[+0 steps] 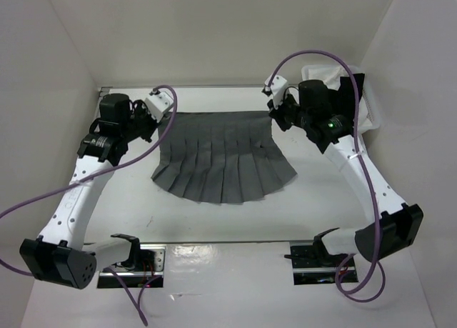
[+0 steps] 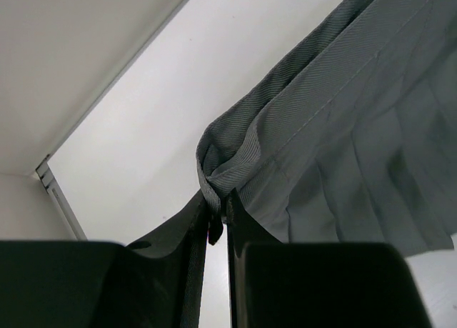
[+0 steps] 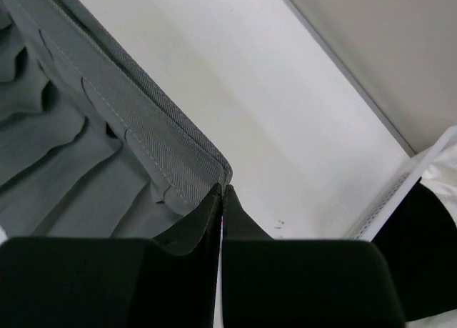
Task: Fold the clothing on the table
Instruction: Fold the skirt
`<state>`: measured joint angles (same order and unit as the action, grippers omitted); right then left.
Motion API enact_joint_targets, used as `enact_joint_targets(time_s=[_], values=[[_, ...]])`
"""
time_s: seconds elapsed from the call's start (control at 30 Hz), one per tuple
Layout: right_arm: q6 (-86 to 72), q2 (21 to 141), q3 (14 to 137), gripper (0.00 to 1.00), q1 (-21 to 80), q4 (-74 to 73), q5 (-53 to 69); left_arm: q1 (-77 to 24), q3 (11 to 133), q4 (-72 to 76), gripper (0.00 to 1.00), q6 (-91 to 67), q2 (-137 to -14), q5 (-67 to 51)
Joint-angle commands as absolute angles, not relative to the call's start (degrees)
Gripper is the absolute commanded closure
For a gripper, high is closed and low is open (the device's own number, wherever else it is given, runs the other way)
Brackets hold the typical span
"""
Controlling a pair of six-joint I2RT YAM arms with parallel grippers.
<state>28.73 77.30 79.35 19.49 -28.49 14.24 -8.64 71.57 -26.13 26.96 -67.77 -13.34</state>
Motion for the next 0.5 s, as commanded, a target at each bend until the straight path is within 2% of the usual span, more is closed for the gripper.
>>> enact_joint_targets(time_s=[0.0,0.27,0.47], values=[[32.95,70.5,77.44,1.0,18.46,-32.33,9.93,-7.38,70.58,-30.93,1.0,31.89,-62.94,-7.82],[36.12,63.46,71.46,1.0,19.07,-42.0,18.89,-7.38,62.76,-39.28,1.0,38.5,-57.23,-9.05],[36.12,63.28,62.85,1.0,27.75,-44.74,15.83,-7.91,56.61,-41.13,1.0,42.0,-54.67,-9.76]])
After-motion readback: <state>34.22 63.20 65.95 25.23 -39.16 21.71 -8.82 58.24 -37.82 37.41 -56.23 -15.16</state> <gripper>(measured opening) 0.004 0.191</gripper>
